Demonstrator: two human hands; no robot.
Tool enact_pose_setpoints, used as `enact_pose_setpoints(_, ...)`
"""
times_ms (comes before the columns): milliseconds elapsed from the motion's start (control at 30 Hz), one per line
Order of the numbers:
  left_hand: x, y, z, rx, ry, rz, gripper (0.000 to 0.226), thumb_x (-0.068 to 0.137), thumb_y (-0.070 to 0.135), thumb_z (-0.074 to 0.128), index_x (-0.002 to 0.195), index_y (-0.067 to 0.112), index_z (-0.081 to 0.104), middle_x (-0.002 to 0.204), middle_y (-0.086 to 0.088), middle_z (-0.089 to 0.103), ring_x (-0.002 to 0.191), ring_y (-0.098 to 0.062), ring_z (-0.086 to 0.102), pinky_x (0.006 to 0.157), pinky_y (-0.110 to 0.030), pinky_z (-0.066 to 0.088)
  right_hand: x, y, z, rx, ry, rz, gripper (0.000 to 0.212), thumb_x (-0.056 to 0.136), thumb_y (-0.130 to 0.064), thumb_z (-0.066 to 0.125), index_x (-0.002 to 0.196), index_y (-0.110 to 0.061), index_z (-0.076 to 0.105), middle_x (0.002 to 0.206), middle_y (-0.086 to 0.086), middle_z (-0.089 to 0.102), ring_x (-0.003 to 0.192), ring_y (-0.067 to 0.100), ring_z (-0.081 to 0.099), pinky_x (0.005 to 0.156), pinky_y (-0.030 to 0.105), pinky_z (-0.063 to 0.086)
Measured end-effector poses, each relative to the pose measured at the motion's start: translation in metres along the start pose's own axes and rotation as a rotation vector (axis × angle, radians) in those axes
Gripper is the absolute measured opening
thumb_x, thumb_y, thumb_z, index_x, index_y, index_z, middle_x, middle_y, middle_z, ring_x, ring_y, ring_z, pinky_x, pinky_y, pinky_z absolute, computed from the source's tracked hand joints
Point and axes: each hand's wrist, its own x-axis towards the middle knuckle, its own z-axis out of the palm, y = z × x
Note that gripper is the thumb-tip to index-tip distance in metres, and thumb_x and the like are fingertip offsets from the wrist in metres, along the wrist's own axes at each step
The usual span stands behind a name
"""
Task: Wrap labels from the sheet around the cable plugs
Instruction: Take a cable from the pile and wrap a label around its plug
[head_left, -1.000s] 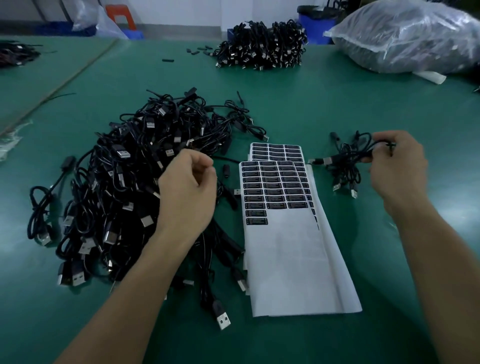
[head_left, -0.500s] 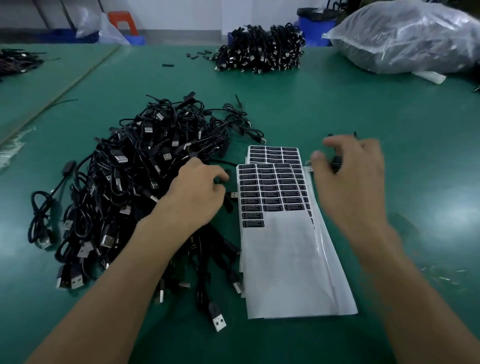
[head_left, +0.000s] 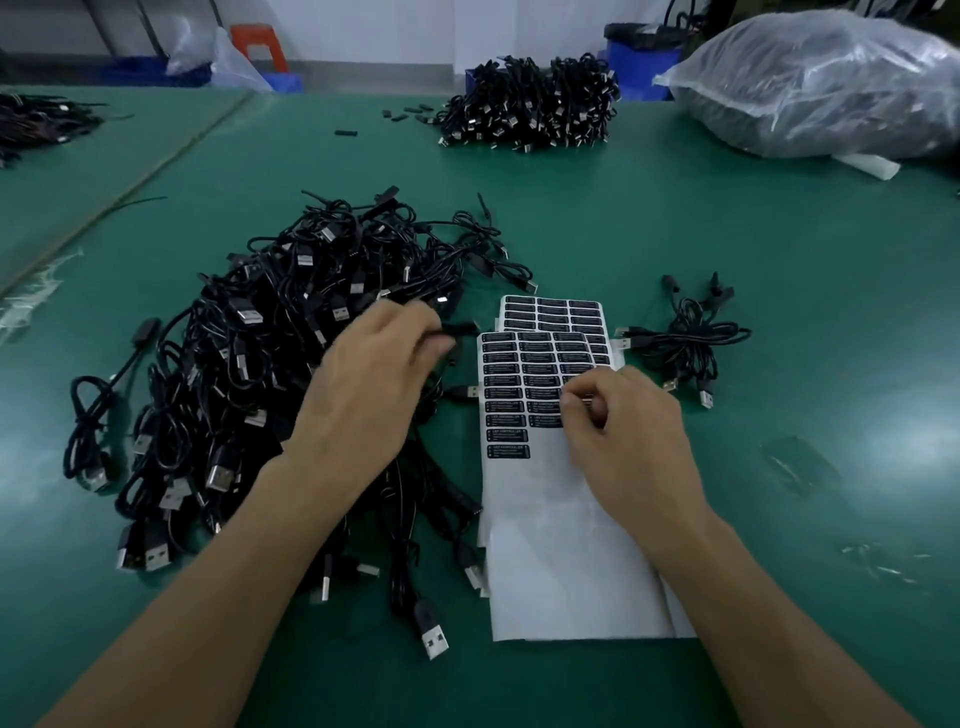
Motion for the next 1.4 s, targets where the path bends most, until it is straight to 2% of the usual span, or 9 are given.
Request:
enact_pose_setpoints(100,0.008,0.007,-0.007,-0.241,0.356,0.011,0.022,0.107,0.031,0.043,0.105,0.014,0.057,0.088,0.007,0.063,0.07,-0.001,0.063,0.061,-0.014,0.052,0.0,0.0,-0.001,0.005,-0.011,0.004,0.013,0.097,-0.024,0.056,0.095,-0.02,0.067,0.086,-0.009,0.053,0.081,0.015,0.052,0.076,0.04,0.049)
enact_pose_setpoints(200,0.013,0.01,-0.008,-0.366,0.634,0.102,0.017,0.109,0.024,0.04,0.112,0.014,0.053,0.099,-0.002,0.067,0.085,-0.009,0.073,0.074,-0.021,0.06,0.0,-0.001,-0.002,0.009,-0.041,0.028,0.014,0.098,-0.026,0.053,0.096,-0.023,0.067,0.09,-0.009,0.055,0.084,0.015,0.052,0.078,0.04,0.049)
enact_pose_setpoints(400,0.007,0.015,-0.005,-0.148,0.586,0.565,0.016,0.108,0.009,0.04,0.11,0.0,0.052,0.104,-0.028,0.063,0.1,-0.033,0.065,0.098,-0.028,0.052,-0.001,-0.002,-0.003,0.005,-0.036,0.027,0.012,0.098,-0.026,0.056,0.097,-0.021,0.067,0.093,-0.006,0.057,0.086,0.018,0.054,0.078,0.042,0.05)
enact_pose_setpoints(667,0.001,0.016,-0.011,-0.067,0.601,0.694,0.017,0.106,0.015,0.045,0.11,0.001,0.052,0.118,-0.025,0.053,0.11,-0.032,0.06,0.102,-0.028,0.048,0.0,-0.003,-0.005,0.0,-0.06,0.038,0.017,0.099,-0.029,0.054,0.106,-0.02,0.068,0.097,-0.005,0.058,0.089,0.019,0.057,0.08,0.043,0.052)
enact_pose_setpoints(767,-0.003,0.011,-0.01,-0.062,0.568,0.685,0.018,0.105,0.017,0.047,0.109,0.001,0.052,0.118,-0.024,0.053,0.11,-0.028,0.06,0.099,-0.029,0.05,0.0,-0.001,-0.004,0.016,-0.049,0.032,0.016,0.099,-0.029,0.055,0.105,-0.021,0.068,0.096,-0.006,0.057,0.088,0.018,0.056,0.08,0.043,0.052)
enact_pose_setpoints(967,-0.014,0.016,0.003,0.044,0.188,0.597,0.015,0.104,0.022,0.056,0.103,0.007,0.058,0.084,-0.014,0.069,0.069,-0.03,0.064,0.051,-0.043,0.053,0.0,-0.001,-0.003,0.069,-0.006,-0.09,0.024,0.099,-0.041,0.05,0.096,-0.026,0.067,0.084,-0.018,0.056,0.084,0.009,0.052,0.075,0.03,0.045)
enact_pose_setpoints(1100,-0.017,0.024,0.002,0.062,-0.027,0.464,0.027,0.099,0.022,0.054,0.1,0.002,0.072,0.099,-0.011,0.072,0.083,-0.029,0.07,0.055,-0.044,0.059,-0.004,-0.006,-0.005,0.217,-0.014,-0.283,0.062,0.103,-0.051,0.023,0.086,-0.009,0.065,0.069,-0.007,0.058,0.073,0.016,0.054,0.067,0.034,0.043)
enact_pose_setpoints(1200,-0.018,0.028,0.0,0.002,-0.15,0.429,0.031,0.098,0.023,0.049,0.105,0.003,0.07,0.12,-0.01,0.069,0.095,-0.029,0.071,0.059,-0.045,0.061,-0.005,-0.01,-0.006,0.378,-0.118,-0.32,0.062,0.102,-0.051,0.028,0.091,-0.004,0.067,0.069,0.001,0.06,0.067,0.021,0.056,0.064,0.04,0.046)
enact_pose_setpoints(1400,-0.016,0.023,0.003,-0.057,-0.208,0.426,0.022,0.096,0.019,0.053,0.102,0.0,0.064,0.14,-0.014,0.05,0.104,-0.031,0.068,0.061,-0.048,0.06,-0.007,-0.012,-0.003,0.549,-0.24,-0.26,0.038,0.094,-0.033,0.068,0.131,-0.033,0.058,0.087,-0.015,0.073,0.067,-0.005,0.063,0.059,0.004,0.041)
